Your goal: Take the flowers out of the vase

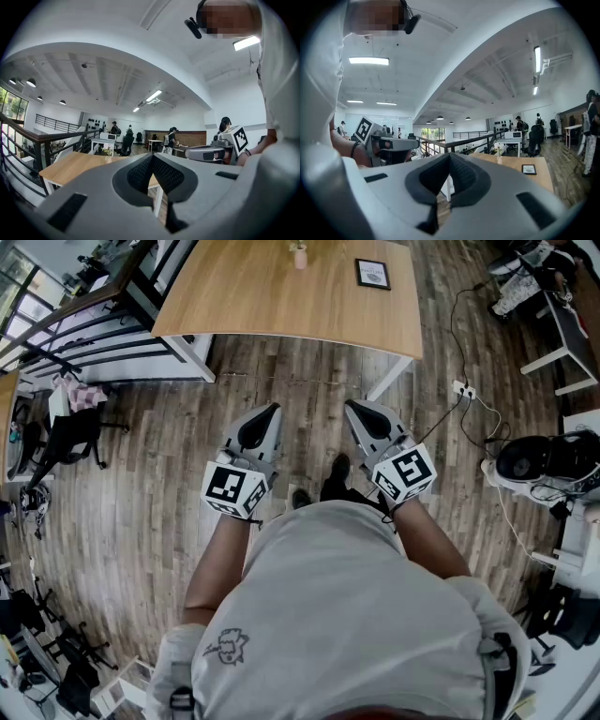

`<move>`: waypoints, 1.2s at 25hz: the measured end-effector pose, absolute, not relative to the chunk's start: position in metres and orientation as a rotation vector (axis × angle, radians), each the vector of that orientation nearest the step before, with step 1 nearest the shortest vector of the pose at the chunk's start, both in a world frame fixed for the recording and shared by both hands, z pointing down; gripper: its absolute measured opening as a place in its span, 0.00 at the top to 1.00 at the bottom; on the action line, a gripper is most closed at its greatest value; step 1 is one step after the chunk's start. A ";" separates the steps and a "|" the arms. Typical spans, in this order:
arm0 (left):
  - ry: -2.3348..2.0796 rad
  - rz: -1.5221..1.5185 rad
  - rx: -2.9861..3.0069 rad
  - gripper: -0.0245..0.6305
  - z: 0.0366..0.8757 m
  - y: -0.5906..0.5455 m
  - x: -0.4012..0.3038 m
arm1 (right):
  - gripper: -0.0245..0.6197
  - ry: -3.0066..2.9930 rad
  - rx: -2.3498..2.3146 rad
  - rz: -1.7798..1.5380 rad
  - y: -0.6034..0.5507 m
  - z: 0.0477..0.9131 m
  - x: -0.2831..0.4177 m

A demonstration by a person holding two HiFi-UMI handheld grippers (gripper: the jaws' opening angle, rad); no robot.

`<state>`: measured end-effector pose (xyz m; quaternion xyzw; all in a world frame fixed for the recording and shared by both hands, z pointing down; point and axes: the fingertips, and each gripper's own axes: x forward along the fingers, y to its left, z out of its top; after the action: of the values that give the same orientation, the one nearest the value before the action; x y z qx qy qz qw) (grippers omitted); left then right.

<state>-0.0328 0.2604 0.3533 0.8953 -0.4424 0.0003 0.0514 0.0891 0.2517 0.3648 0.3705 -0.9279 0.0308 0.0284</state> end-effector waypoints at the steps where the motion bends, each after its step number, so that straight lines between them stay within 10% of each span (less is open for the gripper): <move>1: -1.341 0.006 2.725 0.96 0.355 0.258 -0.031 | 0.96 -2.861 1.146 0.096 0.249 0.366 0.091; 30: -1.422 0.022 2.628 0.96 0.377 0.091 0.047 | 0.96 -2.938 1.029 0.118 0.085 0.375 0.193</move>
<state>0.0469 0.0913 0.3766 0.8768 -0.4746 0.0074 0.0768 0.1932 0.0854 0.3753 0.3302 -0.9430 0.0379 0.0130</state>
